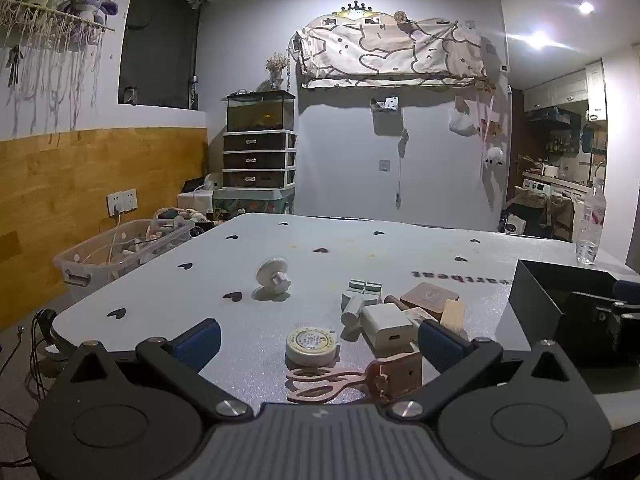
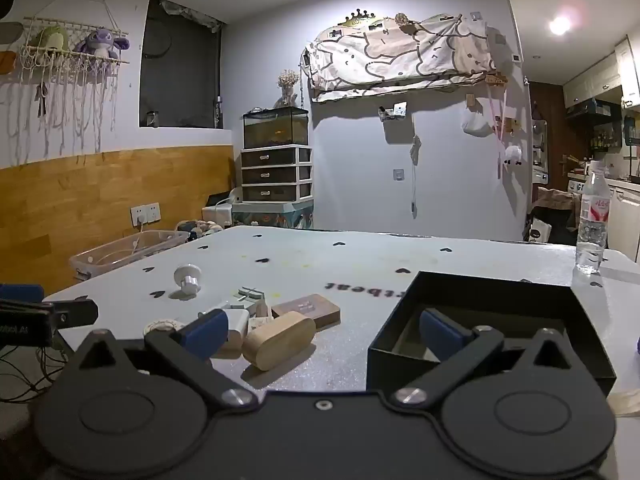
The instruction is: Organize rigid objects
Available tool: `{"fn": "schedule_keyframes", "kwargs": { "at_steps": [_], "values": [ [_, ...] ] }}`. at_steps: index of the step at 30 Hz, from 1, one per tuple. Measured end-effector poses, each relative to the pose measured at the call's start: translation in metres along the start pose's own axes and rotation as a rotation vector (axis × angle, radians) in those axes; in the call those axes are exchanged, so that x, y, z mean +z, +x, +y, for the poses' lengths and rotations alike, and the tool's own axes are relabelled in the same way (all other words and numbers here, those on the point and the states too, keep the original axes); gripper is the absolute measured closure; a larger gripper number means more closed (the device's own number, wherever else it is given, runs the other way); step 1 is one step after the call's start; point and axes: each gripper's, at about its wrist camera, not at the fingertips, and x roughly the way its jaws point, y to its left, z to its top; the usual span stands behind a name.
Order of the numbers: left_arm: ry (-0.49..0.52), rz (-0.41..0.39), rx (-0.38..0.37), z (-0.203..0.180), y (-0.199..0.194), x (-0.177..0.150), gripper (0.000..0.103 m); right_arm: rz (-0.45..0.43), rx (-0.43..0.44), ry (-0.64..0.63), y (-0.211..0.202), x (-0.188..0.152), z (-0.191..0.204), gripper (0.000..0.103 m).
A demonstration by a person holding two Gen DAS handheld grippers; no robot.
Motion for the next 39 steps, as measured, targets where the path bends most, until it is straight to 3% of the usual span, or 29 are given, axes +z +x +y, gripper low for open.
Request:
{"fn": "schedule_keyframes", "kwargs": {
  "at_steps": [39],
  "values": [
    [0.009, 0.006, 0.001, -0.0002, 0.0, 0.0, 0.0, 0.014, -0.011, -0.012, 0.0029, -0.0022, 0.0018, 0.0]
  ]
}}
